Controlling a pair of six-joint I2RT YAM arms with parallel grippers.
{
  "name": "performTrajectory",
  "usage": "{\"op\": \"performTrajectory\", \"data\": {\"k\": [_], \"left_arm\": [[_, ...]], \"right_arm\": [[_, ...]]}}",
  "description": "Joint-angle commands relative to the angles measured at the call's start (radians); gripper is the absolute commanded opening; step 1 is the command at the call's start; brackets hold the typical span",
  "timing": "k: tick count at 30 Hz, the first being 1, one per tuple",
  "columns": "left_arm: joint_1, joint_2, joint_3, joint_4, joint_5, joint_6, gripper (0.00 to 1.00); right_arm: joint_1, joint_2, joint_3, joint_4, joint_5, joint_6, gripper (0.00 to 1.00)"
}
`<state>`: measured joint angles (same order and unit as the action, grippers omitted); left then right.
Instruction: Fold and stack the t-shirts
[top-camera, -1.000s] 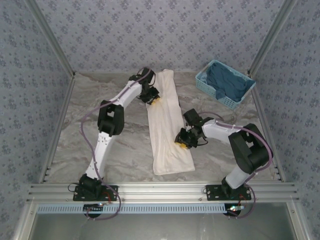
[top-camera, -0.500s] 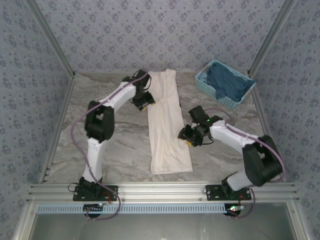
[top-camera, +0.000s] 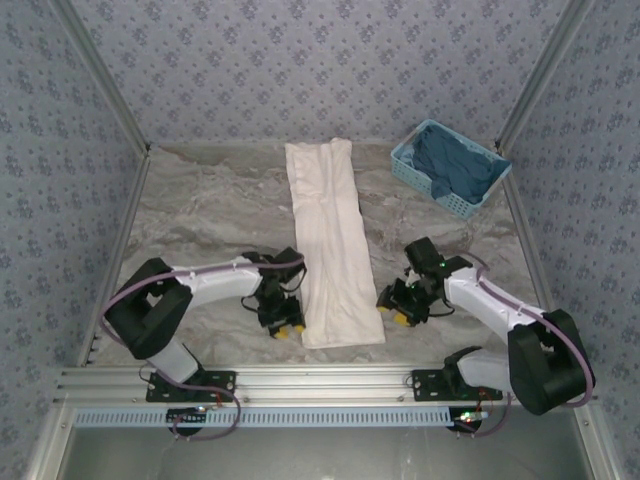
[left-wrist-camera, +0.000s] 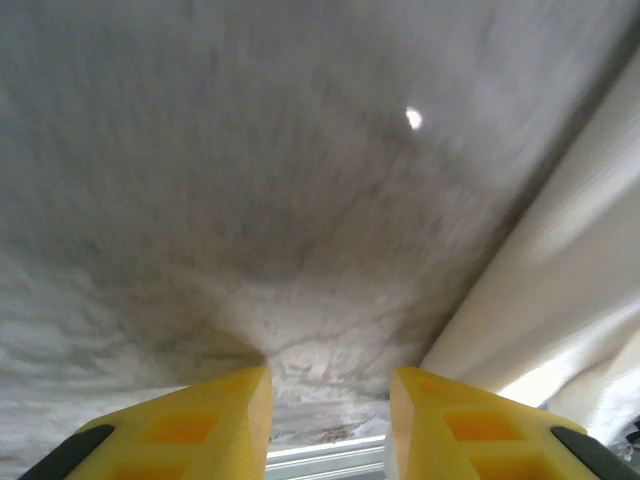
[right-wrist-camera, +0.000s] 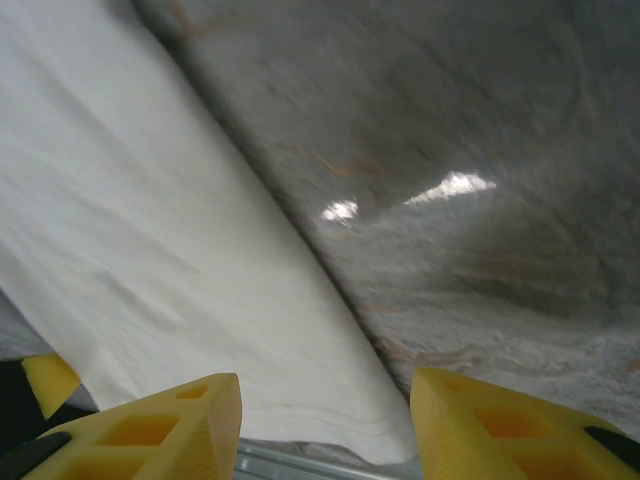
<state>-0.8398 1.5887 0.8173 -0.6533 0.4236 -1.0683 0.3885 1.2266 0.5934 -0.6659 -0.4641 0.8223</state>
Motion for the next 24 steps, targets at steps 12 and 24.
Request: {"op": "performTrajectory", "data": {"k": [12,24], "left_arm": [[-0.154,0.029,-0.05,0.266,-0.04,-0.235,0.27],[-0.165,-0.021,0.054,0.157,-0.073,-0.204,0.34]], "right_arm": [[0.083,0.091,-0.082,0.104,-0.106,0.021,0.45],[0.172,0.059,-0.023,0.033,-0.077,0.088,0.45]]}}
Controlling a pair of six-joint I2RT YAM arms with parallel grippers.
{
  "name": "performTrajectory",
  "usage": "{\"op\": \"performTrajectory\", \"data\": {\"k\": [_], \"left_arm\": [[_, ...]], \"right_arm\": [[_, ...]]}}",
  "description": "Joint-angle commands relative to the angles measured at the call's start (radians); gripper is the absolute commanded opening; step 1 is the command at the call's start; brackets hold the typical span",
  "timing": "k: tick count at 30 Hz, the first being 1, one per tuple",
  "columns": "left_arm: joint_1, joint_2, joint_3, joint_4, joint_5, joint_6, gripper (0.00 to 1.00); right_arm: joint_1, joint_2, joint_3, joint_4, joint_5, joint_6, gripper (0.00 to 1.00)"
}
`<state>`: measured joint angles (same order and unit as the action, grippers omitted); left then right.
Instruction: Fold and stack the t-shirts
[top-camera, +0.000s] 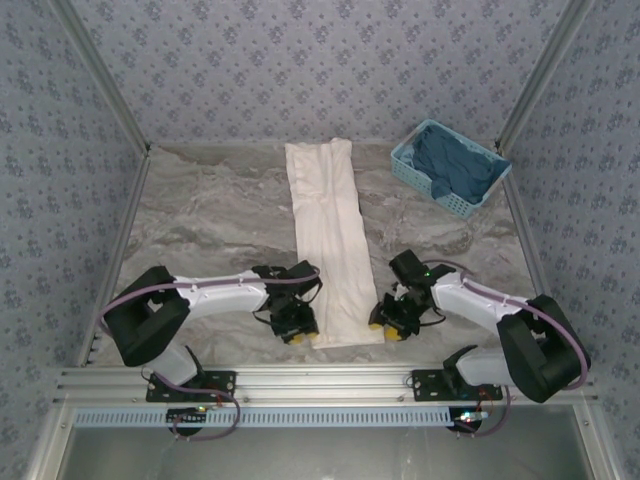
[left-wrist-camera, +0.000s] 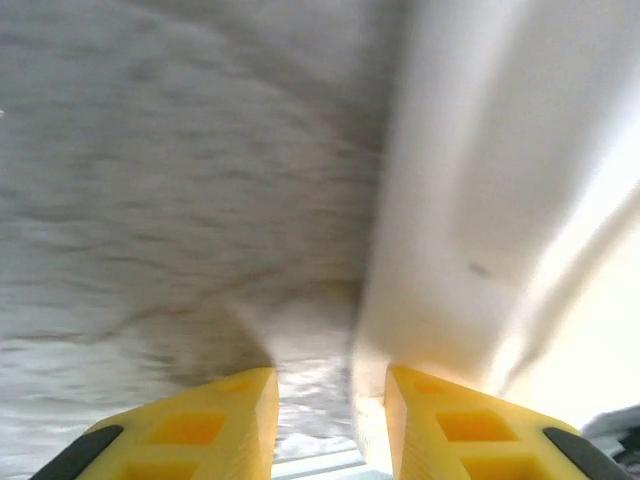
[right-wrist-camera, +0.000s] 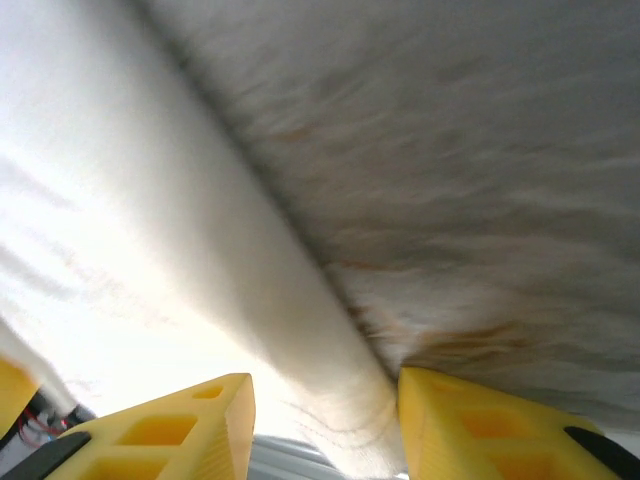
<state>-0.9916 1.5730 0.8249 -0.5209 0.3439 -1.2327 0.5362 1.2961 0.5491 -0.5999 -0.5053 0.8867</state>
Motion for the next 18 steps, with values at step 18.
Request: {"op": "performTrajectory", "data": {"k": [18], "left_arm": [[-0.041,0.032,0.084,-0.099,0.004,0.024,0.43]], "right_arm": [[0.039,0.081,0.052,-0.019,0.045,0.009,0.26]]}}
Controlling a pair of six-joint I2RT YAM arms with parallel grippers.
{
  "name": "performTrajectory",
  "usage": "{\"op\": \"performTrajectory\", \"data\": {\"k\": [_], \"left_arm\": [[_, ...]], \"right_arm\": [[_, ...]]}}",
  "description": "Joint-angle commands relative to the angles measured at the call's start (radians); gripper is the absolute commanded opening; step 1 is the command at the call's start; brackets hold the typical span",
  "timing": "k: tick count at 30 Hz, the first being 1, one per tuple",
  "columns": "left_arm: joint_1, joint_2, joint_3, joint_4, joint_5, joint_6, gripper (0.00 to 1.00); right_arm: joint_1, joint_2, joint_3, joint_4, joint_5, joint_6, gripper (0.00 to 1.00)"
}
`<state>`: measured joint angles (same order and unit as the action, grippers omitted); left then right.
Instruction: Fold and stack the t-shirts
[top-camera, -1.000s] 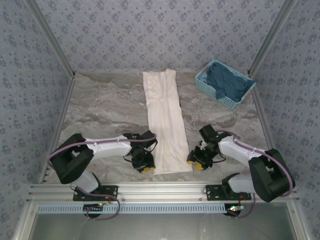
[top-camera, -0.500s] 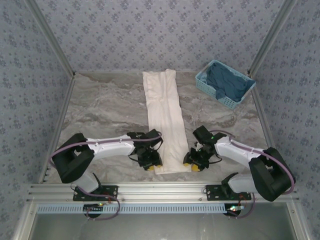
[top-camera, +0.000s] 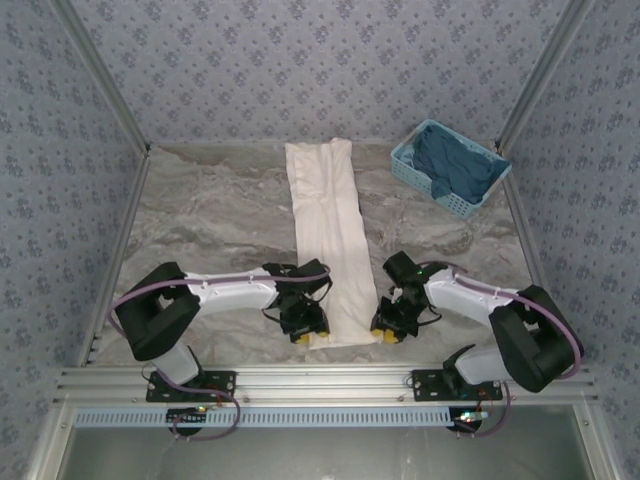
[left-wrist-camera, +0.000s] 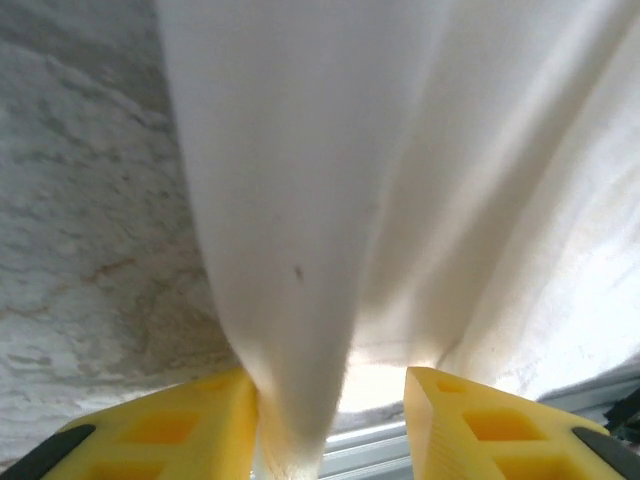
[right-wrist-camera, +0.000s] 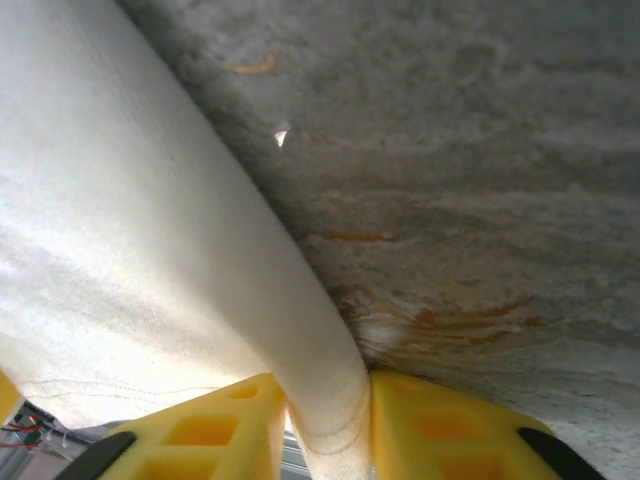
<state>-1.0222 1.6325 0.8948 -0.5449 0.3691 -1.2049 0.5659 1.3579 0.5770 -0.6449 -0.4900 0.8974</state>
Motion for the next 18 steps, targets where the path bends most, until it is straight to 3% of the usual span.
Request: {"op": "performTrajectory", "data": {"k": [1,7,13,18], "left_arm": [[-0.01,-0.038,0.013,-0.078,-0.023,-0.006,0.44],[-0.014,-0.094,-0.005,-0.127,-0.032,-0.011,0.45],[-0.013,-0.184,-0.084,-0.087,-0.051,-0.084,0.48],[-0.027,-0.143,-0.088,-0.046,-0.023,-0.1,0.46]], "right_arm": [[0.009,0.021,0.025,0.029,0.03,-0.001,0.22],[0.008,0.007,0.035,0.004,0.037,-0.003,0.0],[0.006,-0.048,0.005,-0.035,0.002,0.005,0.0],[0.008,-0.108,-0.03,-0.037,-0.048,0.043,0.0]]}}
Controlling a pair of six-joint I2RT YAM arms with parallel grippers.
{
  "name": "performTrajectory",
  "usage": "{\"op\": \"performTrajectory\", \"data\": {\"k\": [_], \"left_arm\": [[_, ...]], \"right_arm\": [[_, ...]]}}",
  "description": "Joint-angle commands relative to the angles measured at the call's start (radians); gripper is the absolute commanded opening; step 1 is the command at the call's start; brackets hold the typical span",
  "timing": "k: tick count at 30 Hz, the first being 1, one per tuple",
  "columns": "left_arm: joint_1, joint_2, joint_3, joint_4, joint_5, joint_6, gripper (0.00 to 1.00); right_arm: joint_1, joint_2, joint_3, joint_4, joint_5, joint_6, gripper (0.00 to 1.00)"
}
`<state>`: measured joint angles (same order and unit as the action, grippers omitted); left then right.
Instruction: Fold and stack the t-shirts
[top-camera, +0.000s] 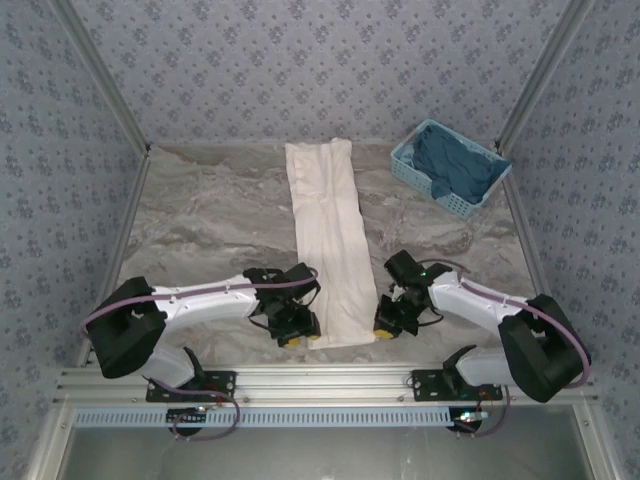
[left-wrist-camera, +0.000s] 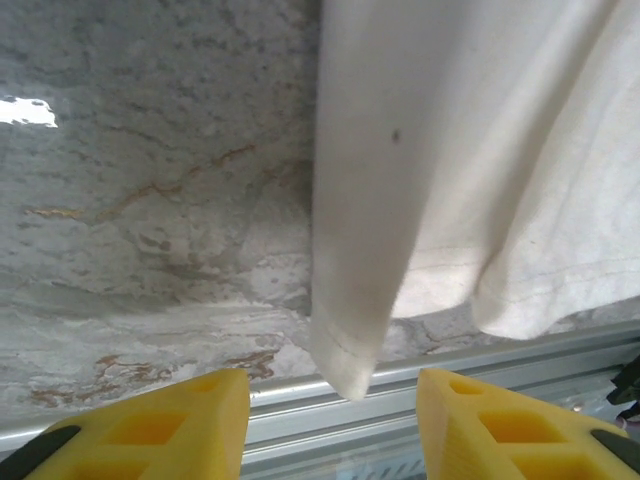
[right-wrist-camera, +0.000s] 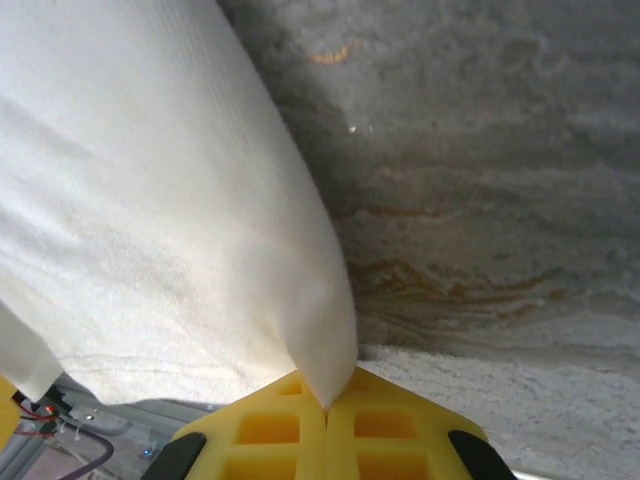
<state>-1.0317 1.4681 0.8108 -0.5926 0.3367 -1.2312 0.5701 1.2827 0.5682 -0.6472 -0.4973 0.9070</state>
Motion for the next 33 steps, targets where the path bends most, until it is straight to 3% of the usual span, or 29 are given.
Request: {"op": "performTrajectory", "data": {"k": [1,7,10,15,22,33], "left_arm": [[-0.023,0.033,-0.004,0.003,0.013,-0.074,0.45],[-0.034,0.08,-0.004,0.063,0.011,-0.083,0.39],[-0.037,0.125,0.021,0.071,0.006,-0.073,0.31],[-0.047,0.119,0.071,-0.039,-0.06,-0.035,0.0],[0.001,0.016,0.146,-0.129,-0.13,-0.006,0.0],[0.215,0.036,0.289,-0.154,-0.072,0.11,0.0]], "right_arm": [[0.006,-0.039,-0.022,-0.039,-0.047,0.037,0.0],[0.027,-0.046,-0.017,-0.055,-0.086,0.052,0.0],[0.04,-0.047,-0.01,-0.062,-0.09,0.056,0.0],[0.045,-0.061,0.05,-0.118,-0.053,0.034,0.0],[0.008,-0.044,0.176,-0.156,-0.008,0.037,0.0],[-0.105,0.127,0.439,-0.183,0.055,-0.022,0.0]]}}
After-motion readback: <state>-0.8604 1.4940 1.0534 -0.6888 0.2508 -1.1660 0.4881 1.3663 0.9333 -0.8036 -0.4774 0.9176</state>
